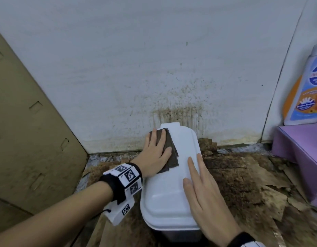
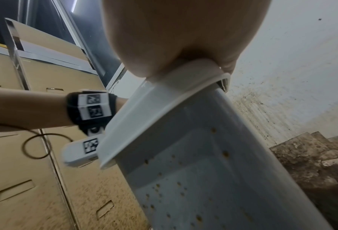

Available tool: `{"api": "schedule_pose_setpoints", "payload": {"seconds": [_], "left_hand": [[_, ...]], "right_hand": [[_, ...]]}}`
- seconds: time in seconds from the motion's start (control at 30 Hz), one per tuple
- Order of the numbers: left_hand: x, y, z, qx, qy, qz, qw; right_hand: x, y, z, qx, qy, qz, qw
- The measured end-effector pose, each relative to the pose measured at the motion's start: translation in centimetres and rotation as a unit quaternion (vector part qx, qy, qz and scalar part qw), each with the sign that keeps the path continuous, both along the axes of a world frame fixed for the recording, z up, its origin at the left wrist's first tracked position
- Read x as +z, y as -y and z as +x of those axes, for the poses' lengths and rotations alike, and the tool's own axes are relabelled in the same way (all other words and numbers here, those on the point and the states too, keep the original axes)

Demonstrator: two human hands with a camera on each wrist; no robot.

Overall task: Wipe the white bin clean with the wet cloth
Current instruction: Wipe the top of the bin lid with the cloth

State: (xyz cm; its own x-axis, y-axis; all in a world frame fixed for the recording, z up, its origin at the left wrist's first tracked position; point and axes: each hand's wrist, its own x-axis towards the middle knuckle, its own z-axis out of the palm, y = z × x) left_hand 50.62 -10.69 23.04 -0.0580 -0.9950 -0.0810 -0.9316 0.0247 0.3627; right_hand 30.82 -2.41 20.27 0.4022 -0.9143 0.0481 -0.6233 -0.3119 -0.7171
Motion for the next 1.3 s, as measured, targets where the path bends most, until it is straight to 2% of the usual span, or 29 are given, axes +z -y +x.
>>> {"api": "schedule_pose_setpoints", "payload": {"seconds": [0.17, 0.23, 0.47, 0.53, 0.63, 0.73, 0.83, 0.93, 1.1, 1.3], "left_hand": [[-0.1, 3.5, 1.4, -0.026, 0.063, 0.046, 0.997], [0.2, 3.4, 1.5, -0.019, 0.056, 0.068, 0.996], [0.3, -1.0, 1.1, -0.033, -0.003, 0.074, 0.997], [-0.7, -3.0, 1.0, -0.054, 0.009, 0.072, 0.996], [-2.1, -5.4, 1.1, -0.091, 0.047, 0.026, 0.994], [-2.2, -5.9, 1.3, -0.080, 0.025, 0.054, 0.995], [-1.9, -4.8, 1.4, -0.130, 0.048, 0.006, 0.990], [-1.3, -2.7, 1.0, -0.041, 0.006, 0.021, 0.999], [0.6, 1.6, 1.7, -0.041, 0.014, 0.088, 0.995], [0.7, 3.9, 2.1, -0.046, 0.013, 0.072, 0.996]], "right_hand": [[-0.1, 0.1, 0.1, -0.005, 0.003, 0.000, 1.000], [-0.1, 0.0, 0.2, -0.004, 0.005, 0.000, 1.000], [0.0, -0.1, 0.3, -0.009, 0.001, -0.004, 1.000], [0.0, -0.2, 0.3, -0.010, -0.002, -0.009, 1.000], [-0.3, -0.3, 0.3, -0.011, 0.007, -0.015, 1.000], [-0.7, -0.3, 0.5, -0.015, -0.001, -0.025, 1.000], [-0.6, -0.2, 0.5, -0.014, -0.004, -0.021, 1.000], [-0.2, -0.1, 0.5, -0.014, -0.010, -0.004, 1.000], [0.3, 0.1, 0.6, -0.014, -0.030, -0.001, 0.999], [0.2, 0.1, 0.6, -0.011, -0.028, -0.008, 1.000]]}}
